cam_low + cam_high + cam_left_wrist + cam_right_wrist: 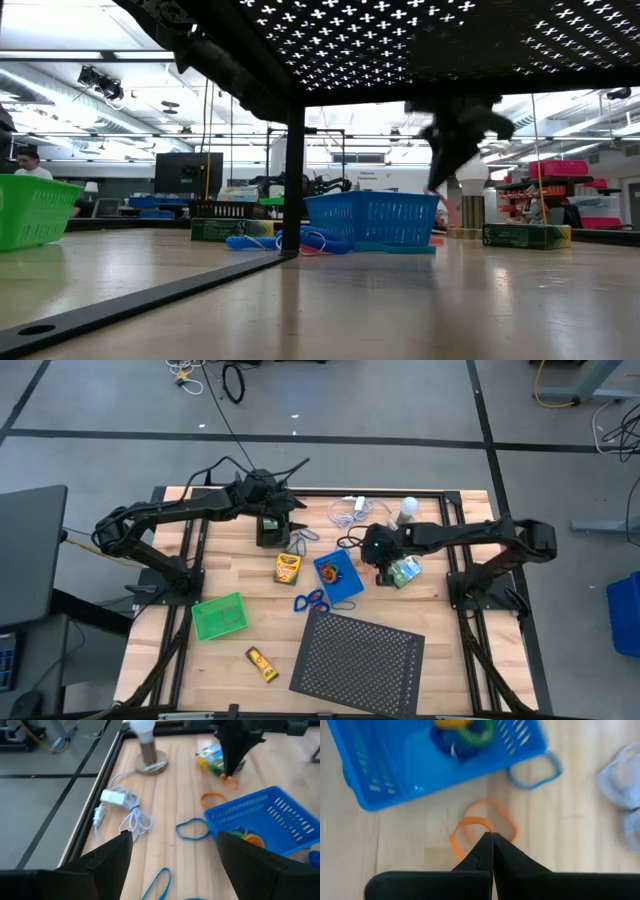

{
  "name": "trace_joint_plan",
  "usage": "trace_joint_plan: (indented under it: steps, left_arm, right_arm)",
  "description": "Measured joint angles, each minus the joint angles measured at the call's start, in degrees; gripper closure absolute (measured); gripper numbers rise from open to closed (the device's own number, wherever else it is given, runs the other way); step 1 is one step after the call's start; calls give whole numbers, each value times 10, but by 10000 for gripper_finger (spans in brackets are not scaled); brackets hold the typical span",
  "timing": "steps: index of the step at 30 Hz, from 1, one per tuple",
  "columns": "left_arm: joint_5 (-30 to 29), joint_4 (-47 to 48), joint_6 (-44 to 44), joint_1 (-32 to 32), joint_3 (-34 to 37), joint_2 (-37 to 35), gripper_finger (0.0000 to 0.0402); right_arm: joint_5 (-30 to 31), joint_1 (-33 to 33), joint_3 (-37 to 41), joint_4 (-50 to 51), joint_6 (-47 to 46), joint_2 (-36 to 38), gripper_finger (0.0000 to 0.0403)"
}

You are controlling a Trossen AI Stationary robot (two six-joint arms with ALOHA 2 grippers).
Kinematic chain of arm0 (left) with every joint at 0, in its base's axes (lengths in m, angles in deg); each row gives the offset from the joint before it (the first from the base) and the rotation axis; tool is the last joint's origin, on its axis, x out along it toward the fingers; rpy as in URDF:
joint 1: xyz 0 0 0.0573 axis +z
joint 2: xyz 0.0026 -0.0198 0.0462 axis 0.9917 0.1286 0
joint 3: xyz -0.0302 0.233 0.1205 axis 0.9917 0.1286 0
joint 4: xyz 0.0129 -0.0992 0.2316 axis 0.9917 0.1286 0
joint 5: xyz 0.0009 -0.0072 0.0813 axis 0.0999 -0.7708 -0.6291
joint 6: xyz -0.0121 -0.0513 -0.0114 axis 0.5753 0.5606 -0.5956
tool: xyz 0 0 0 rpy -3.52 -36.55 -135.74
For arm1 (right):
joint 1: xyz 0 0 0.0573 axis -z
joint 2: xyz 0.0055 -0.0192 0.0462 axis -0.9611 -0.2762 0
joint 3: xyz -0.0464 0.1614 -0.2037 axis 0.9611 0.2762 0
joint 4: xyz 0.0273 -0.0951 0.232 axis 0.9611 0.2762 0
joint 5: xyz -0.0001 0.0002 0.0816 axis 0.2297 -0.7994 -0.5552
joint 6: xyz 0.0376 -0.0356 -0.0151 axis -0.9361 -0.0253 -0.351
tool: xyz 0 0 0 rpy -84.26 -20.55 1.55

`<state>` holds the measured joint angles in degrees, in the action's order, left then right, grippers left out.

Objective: Pick & Place Office Desk Supplies
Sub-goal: Put the bottom yellow rubber band into the green bin

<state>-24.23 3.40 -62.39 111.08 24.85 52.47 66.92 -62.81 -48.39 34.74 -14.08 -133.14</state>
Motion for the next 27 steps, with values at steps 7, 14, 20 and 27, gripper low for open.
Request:
trace_joint_plan:
  steps: [7,14,20,27]
  left_arm:
    - [88,-44,10,0,0,0,108]
    - [116,-100,37,-39,-1,0,108]
    - [92,-156,64,-88,-1,13,108]
    - [40,-221,139,-101,-1,59,108]
  right_arm:
    - [52,-13,-36,-27,3,39,402]
    - [102,-14,-47,-174,12,48,403]
    - [135,-12,-47,-271,35,48,403]
    - [135,-14,-47,-320,39,47,403]
